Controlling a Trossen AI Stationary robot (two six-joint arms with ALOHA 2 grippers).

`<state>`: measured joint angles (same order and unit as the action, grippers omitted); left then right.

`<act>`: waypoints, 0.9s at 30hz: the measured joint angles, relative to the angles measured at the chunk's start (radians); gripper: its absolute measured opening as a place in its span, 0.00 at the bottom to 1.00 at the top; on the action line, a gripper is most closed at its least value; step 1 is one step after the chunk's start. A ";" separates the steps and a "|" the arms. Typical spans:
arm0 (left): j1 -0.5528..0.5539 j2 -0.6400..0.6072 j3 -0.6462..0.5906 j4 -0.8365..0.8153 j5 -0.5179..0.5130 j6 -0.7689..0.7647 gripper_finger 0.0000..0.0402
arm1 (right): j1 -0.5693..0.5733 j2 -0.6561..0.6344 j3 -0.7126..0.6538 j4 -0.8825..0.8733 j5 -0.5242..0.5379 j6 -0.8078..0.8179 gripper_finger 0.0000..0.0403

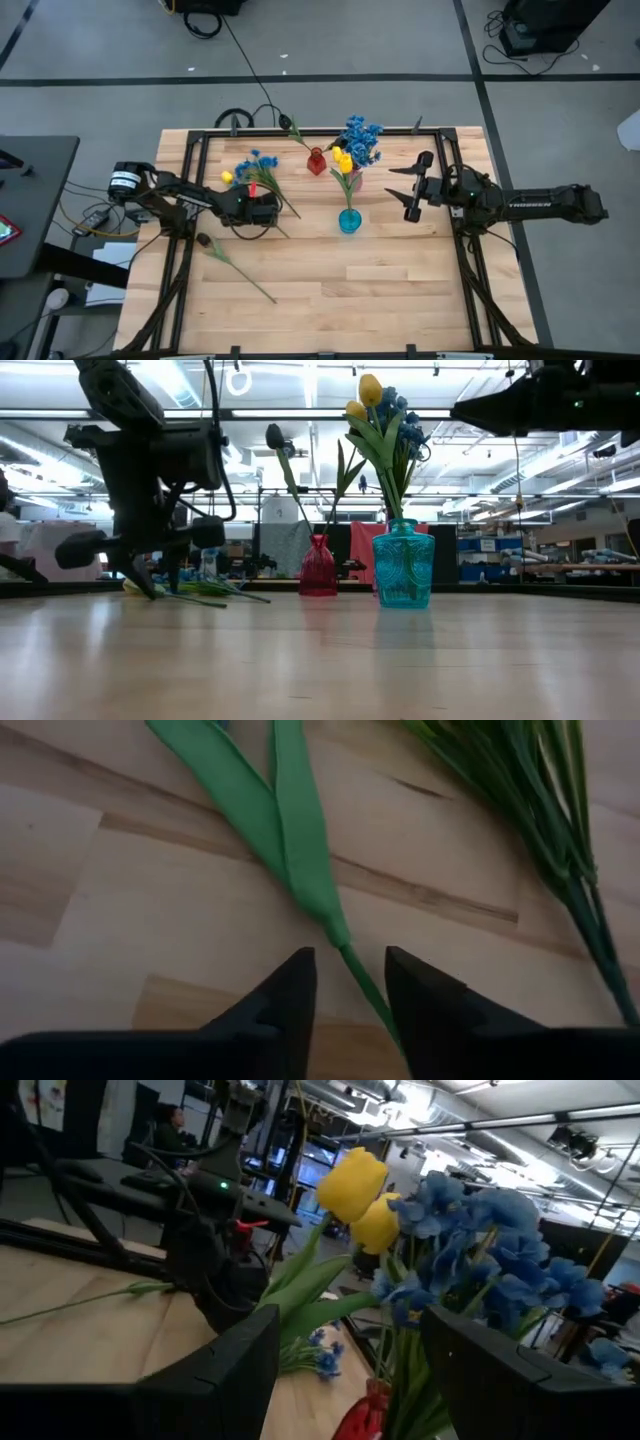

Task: Sort flowers into vase by color
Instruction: Put the yellow flower into the blue vase

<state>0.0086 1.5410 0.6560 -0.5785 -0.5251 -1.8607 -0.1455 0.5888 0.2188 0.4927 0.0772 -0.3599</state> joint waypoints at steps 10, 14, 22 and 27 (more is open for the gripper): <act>-0.001 0.001 0.001 -0.072 0.047 0.052 0.02 | 0.050 -0.003 0.000 -0.015 0.000 0.000 0.62; -0.016 0.001 0.001 -0.076 0.060 0.054 0.03 | 0.062 -0.011 0.000 -0.027 0.023 -0.002 0.62; -0.043 -0.019 0.068 -0.191 0.106 0.136 0.01 | 0.065 -0.057 0.000 -0.099 0.057 -0.003 0.62; -0.050 -0.035 0.204 -0.313 0.032 0.250 0.01 | 0.064 -0.104 0.000 -0.172 0.171 -0.002 0.62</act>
<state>-0.0415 1.5061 0.8600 -0.8914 -0.4931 -1.6112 -0.0816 0.4849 0.2188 0.3207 0.2484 -0.3615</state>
